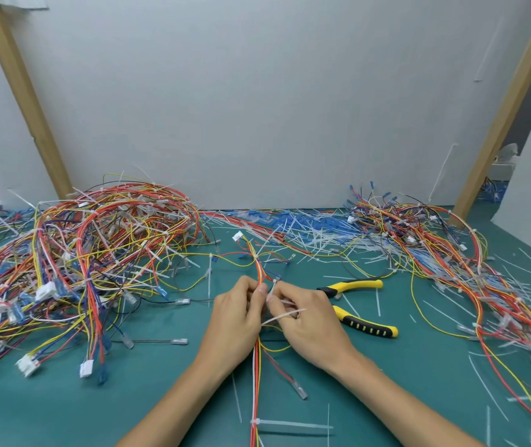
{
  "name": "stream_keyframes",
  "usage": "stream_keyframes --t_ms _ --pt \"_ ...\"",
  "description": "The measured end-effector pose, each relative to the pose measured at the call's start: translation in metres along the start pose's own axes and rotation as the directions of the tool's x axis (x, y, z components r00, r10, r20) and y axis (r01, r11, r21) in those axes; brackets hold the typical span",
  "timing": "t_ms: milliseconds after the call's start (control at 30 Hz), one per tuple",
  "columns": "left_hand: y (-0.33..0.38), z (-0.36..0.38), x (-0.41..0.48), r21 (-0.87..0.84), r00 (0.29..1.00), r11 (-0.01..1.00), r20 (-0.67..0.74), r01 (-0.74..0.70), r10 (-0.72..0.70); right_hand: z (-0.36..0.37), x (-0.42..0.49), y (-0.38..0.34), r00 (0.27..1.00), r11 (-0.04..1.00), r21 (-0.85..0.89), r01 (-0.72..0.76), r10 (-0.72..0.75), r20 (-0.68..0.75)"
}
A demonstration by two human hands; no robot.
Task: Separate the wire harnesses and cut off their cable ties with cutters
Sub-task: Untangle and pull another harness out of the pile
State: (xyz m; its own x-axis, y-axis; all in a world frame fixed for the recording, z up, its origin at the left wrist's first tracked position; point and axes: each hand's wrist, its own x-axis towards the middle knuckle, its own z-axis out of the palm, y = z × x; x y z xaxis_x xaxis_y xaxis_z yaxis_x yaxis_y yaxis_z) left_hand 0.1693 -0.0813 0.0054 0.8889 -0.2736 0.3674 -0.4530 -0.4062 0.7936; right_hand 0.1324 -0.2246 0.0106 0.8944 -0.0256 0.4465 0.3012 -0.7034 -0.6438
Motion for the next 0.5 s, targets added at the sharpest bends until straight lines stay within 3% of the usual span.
stream_keyframes --t_ms 167,400,500 --pt "0.0055 0.002 -0.0026 0.055 0.997 0.998 0.08 -0.02 0.015 -0.0005 0.002 -0.0024 1.0 0.994 0.104 0.02 -0.017 -0.023" --pt "0.0035 0.0011 0.0023 0.06 0.997 0.998 0.08 -0.012 0.007 0.0019 -0.0001 -0.005 0.994 0.995 0.053 0.088 -0.085 -0.073" --pt "0.0025 0.0004 0.0021 -0.015 0.997 1.0 0.073 -0.002 0.003 -0.0002 -0.0016 -0.005 0.995 0.995 0.074 0.068 -0.063 -0.077"
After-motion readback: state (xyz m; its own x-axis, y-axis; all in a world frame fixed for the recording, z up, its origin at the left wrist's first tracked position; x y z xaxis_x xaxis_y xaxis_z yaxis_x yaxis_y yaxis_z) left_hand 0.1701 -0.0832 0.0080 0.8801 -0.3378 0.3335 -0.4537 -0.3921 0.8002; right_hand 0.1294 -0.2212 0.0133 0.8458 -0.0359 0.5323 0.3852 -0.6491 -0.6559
